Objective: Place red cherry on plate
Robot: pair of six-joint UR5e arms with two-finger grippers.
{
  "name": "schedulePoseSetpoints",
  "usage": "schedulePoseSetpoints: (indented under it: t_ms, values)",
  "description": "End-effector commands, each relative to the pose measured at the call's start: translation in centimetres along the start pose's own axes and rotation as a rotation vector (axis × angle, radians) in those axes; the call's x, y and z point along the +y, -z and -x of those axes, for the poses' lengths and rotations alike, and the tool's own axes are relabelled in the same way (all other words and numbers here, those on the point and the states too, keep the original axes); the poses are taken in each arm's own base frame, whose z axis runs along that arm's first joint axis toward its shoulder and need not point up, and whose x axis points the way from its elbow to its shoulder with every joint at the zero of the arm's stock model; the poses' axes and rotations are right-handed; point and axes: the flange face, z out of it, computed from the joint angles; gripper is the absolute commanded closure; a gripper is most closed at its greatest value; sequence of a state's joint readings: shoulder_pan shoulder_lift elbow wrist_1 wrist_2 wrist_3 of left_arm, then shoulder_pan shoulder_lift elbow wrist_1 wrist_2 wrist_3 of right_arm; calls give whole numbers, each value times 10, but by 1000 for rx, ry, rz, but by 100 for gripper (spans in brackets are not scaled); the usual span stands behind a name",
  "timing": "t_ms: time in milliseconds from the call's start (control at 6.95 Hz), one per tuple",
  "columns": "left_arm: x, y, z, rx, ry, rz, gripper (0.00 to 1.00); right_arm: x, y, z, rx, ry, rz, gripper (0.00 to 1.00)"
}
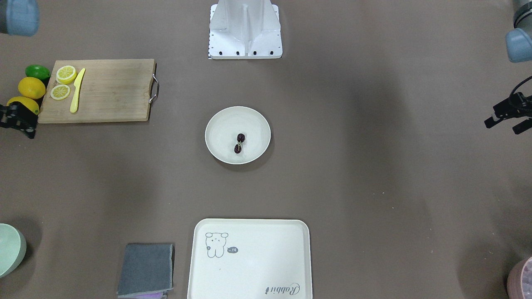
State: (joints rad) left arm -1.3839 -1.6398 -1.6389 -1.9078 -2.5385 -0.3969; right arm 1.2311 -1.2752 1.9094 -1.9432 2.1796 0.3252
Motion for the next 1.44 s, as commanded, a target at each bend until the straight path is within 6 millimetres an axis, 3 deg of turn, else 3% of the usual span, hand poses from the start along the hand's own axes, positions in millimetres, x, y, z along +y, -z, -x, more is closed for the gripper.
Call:
schedulePoseSetpoints:
  t_ms: [0, 288, 432, 719, 863, 1007, 1151, 1295]
  values:
    - [-8, 5, 6, 3, 1, -7, 1, 12, 12, -97, -96, 72, 6, 0]
    - [-20, 8, -18, 10, 47, -17, 1, 39, 16, -169, -121, 156, -16, 0]
    - [-27, 3, -44, 22, 75, -14, 1, 56, 14, -194, -125, 184, -19, 0]
    - [-14, -11, -110, 9, 104, -20, 1, 73, -3, -221, -127, 222, -48, 0]
    - [-7, -9, -128, 19, 100, -25, 1, 71, -12, -242, -126, 205, -57, 0]
    - [-5, -6, -134, 25, 96, -27, 1, 78, -12, -257, -169, 211, -92, 0]
    - [-3, -9, -129, 26, 96, -17, 1, 87, -4, -251, -195, 202, -112, 0]
    - [16, -9, -102, 24, 94, 5, 1, 96, -8, -252, -201, 169, -104, 0]
